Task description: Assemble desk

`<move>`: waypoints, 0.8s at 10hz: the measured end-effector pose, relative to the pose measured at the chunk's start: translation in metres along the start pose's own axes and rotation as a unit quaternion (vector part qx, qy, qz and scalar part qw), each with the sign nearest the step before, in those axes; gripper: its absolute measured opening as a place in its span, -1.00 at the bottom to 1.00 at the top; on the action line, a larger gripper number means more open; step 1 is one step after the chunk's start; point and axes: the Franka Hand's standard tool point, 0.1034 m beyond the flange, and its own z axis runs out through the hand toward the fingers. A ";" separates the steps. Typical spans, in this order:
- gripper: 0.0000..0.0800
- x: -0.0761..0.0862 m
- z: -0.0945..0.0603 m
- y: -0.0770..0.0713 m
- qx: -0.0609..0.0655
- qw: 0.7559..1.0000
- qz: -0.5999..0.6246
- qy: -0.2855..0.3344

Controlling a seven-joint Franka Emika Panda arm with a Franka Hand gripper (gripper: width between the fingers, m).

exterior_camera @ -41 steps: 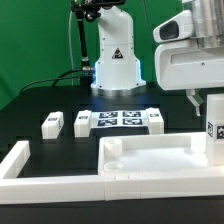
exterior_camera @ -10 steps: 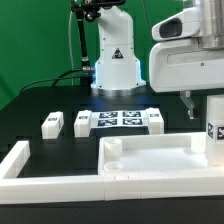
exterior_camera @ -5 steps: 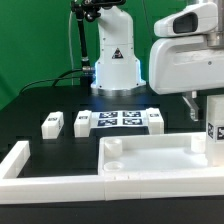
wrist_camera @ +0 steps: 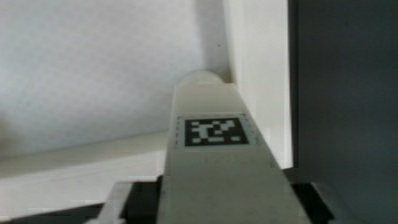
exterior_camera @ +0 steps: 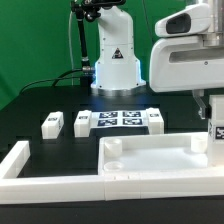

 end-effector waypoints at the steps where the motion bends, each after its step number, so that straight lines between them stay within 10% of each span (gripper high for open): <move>1: -0.28 0.000 0.000 0.000 -0.001 0.998 0.060 0.000; 8: -0.28 0.001 0.000 0.003 0.024 0.881 0.471 -0.029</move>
Offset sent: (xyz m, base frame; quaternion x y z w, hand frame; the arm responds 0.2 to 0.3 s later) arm 0.0051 -0.0123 -0.0002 -0.0027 -0.0200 0.3393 0.9405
